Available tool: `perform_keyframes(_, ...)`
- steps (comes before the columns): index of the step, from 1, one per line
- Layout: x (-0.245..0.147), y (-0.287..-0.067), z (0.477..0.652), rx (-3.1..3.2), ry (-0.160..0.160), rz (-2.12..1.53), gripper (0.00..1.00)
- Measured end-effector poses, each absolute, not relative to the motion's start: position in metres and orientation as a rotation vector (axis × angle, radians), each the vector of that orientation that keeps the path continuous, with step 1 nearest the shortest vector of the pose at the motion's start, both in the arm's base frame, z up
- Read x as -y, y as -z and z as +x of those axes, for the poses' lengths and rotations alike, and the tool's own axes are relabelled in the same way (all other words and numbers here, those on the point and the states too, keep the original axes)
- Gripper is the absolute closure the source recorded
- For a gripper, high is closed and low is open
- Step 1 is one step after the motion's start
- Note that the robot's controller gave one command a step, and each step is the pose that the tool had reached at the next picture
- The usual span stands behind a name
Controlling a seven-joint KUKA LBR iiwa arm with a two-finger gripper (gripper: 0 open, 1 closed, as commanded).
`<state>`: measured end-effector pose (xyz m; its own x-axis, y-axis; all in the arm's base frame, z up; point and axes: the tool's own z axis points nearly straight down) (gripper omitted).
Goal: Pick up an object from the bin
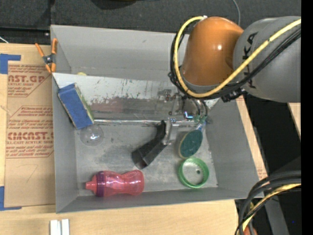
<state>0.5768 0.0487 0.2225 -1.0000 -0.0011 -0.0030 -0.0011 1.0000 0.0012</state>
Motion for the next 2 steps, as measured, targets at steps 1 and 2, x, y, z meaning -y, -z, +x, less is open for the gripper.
perform_keyframes(1,-0.042,-0.114,0.569,-3.121,-0.001,-0.329,0.00)
perform_keyframes(2,-0.041,-0.126,0.563,-3.098,0.000,-0.459,0.00)
